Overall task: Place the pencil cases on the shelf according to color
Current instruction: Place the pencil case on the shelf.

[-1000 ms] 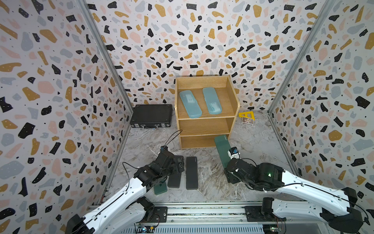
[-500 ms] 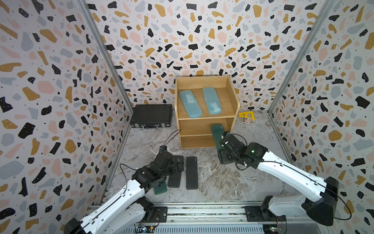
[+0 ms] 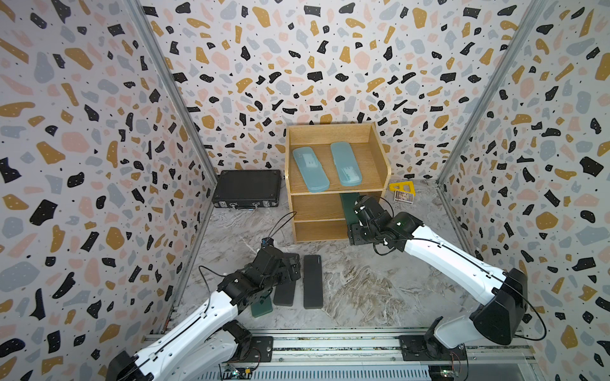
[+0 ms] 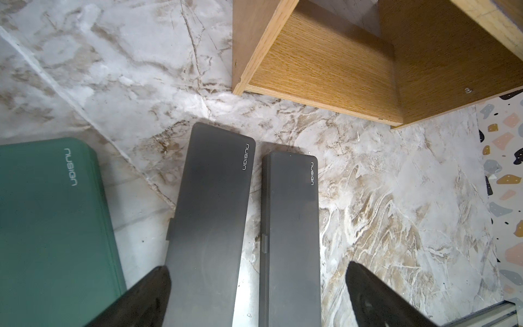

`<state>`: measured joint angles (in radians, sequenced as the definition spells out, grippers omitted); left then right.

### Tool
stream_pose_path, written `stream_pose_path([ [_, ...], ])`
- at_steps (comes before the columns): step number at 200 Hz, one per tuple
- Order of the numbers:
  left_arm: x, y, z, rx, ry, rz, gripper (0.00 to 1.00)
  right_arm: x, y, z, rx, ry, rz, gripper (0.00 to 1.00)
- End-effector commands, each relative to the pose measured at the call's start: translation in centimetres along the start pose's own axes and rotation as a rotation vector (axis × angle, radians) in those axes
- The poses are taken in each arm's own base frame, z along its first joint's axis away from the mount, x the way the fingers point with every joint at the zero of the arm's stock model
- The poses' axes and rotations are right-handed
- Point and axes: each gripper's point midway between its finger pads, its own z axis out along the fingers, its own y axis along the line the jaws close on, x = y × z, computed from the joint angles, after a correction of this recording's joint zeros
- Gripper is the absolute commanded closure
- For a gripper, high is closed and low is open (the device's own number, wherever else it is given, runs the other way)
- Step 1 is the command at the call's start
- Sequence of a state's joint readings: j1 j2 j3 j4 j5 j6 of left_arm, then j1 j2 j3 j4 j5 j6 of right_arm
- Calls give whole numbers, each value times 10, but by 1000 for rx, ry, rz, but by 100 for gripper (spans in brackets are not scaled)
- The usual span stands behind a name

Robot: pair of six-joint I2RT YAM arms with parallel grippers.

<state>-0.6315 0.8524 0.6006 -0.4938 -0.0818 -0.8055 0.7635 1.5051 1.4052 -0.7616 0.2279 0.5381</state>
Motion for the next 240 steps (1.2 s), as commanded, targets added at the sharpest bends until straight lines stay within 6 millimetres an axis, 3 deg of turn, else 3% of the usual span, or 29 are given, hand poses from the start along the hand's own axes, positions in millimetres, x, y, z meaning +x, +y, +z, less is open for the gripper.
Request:
stream_pose_path([
  [1, 0, -6, 3, 27, -7, 12, 0, -23, 5, -10, -19, -62, -1, 61],
  [51, 1, -4, 5, 23, -5, 14, 0, -34, 2, 4, 17, -65, -4, 56],
  [78, 0, -5, 5, 26, -7, 14, 0, -38, 2, 5, 26, -72, 0, 48],
  [119, 2, -4, 9, 20, 0, 15, 0, -49, -1, -3, 39, -117, 7, 29],
  [240, 2, -1, 13, -1, 2, 35, 0, -65, -3, 2, 42, -154, 35, 18],
])
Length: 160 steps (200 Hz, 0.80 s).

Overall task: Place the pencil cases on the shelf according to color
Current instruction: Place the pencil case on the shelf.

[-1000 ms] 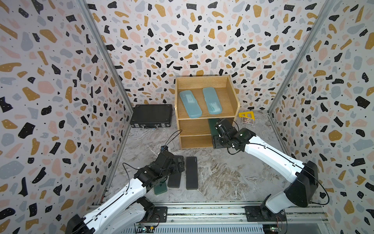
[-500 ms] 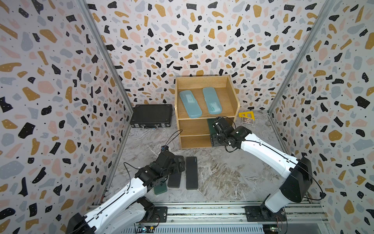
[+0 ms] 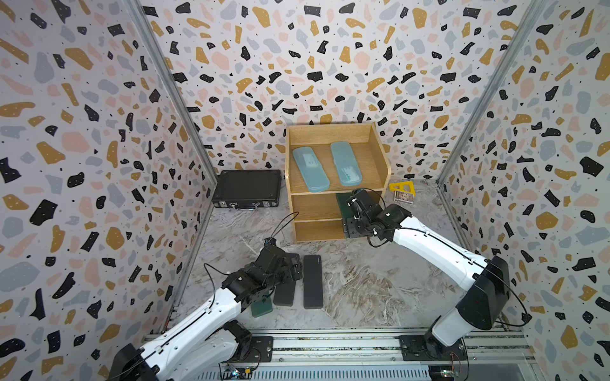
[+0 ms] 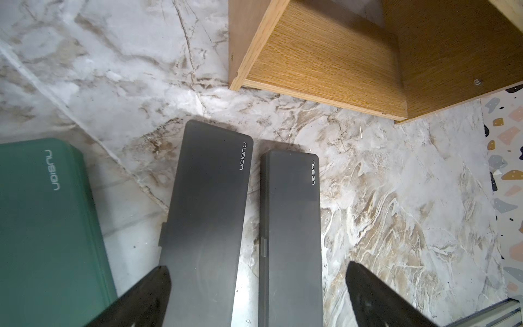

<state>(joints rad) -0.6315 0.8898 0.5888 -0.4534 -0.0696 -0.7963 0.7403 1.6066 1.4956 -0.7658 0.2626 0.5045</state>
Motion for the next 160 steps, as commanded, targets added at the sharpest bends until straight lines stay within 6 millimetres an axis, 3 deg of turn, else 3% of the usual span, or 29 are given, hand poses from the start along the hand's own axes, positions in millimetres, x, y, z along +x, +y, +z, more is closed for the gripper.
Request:
stream_pose_path([
  [1, -1, 1, 4, -4, -12, 25, 0, -45, -2, -16, -8, -150, 58, 18],
  [63, -2, 1, 2, -13, -12, 27, 0, -52, -5, -34, -19, -190, 37, 14],
  [118, -5, 7, -7, -25, -44, 17, 0, -32, -13, -48, -56, -210, 53, 10],
  [160, -7, 8, -13, -23, -61, 15, 0, -13, -34, -69, -25, -229, 57, 9],
])
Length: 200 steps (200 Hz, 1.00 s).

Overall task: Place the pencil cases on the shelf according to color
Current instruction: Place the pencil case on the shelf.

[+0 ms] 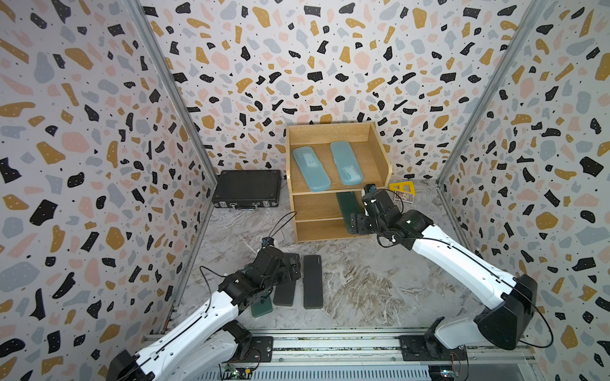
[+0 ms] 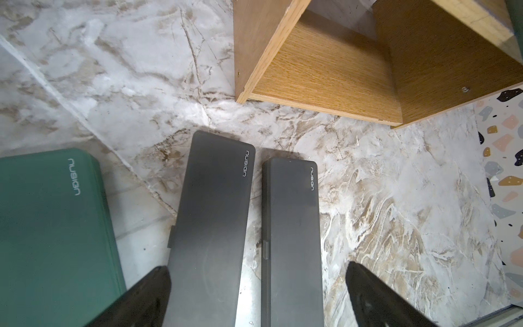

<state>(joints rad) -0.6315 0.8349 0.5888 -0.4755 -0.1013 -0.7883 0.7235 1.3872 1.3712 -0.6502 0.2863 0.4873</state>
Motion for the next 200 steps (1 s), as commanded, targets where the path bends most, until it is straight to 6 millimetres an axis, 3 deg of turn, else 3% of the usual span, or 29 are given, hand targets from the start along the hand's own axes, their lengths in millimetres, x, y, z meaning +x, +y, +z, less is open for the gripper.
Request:
stream_pose_path([
  [1, 0, 6, -2, -23, -16, 11, 0, 2, -15, -18, 27, -36, 1, 9],
  [39, -1, 8, -5, -21, -29, 17, 0, 37, -29, -38, -22, -36, 16, 18],
  [55, 0, 10, -6, -23, -37, 17, 0, 52, -28, -43, -72, -34, 39, 34],
  [79, 1, 11, -7, -18, -44, 10, 0, 70, -18, -41, -175, -42, 85, 65],
  [99, 2, 10, -7, -14, -40, 6, 0, 77, -7, -33, -233, -29, 111, 77],
  [133, 2, 11, -7, -15, -38, 4, 0, 77, 10, -15, -295, -10, 141, 84],
  [200, 11, 15, 4, -27, -10, -2, 0, 54, 27, 5, -316, -53, 153, 84],
])
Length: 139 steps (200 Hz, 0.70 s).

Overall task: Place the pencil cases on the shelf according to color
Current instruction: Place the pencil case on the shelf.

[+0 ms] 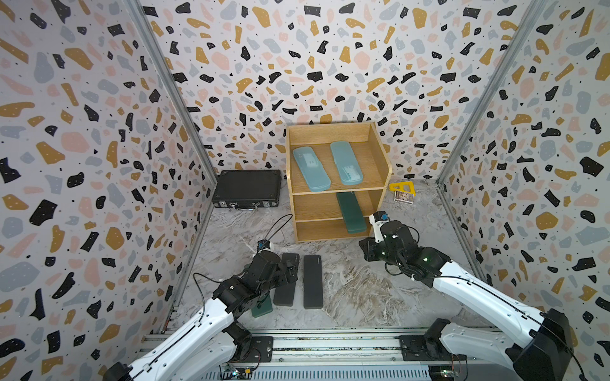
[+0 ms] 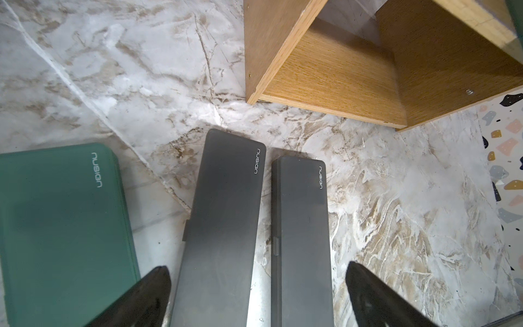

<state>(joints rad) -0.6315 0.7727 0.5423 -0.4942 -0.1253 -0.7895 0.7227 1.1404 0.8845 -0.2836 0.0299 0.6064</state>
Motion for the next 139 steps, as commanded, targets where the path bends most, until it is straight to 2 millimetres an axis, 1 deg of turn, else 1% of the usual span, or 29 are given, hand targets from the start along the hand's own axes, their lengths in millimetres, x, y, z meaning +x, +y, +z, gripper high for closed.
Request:
stream_pose_path([
  [1, 3, 2, 7, -8, 4, -1, 0, -24, 14, 0, -34, -60, 6, 84],
  [71, 12, 1, 25, -16, 46, 7, 0, -39, 19, 19, -11, -71, -20, 83],
  [139, 18, 1, 38, -12, 65, 8, 0, -56, 10, 35, 69, -104, -81, 83],
])
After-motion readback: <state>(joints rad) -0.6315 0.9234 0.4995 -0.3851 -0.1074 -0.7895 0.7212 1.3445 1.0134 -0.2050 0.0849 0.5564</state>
